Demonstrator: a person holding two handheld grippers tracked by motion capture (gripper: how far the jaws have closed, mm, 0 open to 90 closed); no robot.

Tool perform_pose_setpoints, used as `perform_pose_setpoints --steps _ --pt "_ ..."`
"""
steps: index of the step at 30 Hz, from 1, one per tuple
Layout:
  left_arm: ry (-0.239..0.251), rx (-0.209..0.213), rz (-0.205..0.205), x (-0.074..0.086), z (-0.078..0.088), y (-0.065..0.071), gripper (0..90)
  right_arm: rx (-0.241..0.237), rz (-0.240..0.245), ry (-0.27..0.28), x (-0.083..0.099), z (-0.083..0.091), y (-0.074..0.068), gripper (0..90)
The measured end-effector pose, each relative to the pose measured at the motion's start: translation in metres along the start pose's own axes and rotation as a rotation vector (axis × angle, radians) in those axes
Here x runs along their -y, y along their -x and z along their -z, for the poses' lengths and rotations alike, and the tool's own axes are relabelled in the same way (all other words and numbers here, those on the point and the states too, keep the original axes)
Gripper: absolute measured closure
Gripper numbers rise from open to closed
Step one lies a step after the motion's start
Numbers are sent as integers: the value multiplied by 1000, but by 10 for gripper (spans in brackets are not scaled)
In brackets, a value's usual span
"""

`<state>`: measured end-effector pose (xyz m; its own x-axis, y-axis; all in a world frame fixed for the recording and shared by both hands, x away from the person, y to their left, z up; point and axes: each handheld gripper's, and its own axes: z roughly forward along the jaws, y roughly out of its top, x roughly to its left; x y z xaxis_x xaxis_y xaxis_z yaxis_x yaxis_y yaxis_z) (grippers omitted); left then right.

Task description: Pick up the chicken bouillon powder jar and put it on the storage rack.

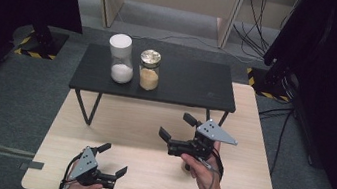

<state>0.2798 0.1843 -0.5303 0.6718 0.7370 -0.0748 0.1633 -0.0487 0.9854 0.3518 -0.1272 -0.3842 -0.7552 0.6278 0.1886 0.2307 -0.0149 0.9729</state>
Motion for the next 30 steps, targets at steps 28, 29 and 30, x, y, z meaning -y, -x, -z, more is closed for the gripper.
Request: perform_pose_setpoints --steps 28,29,30 --pt "2 1 -3 -1 0 0 6 -13 9 -42 27 5 2 13" --pt "2 2 -3 -1 0 0 6 -11 11 -44 28 6 2 13" --pt "2 2 -2 -1 0 0 6 -9 14 -47 29 7 2 13"
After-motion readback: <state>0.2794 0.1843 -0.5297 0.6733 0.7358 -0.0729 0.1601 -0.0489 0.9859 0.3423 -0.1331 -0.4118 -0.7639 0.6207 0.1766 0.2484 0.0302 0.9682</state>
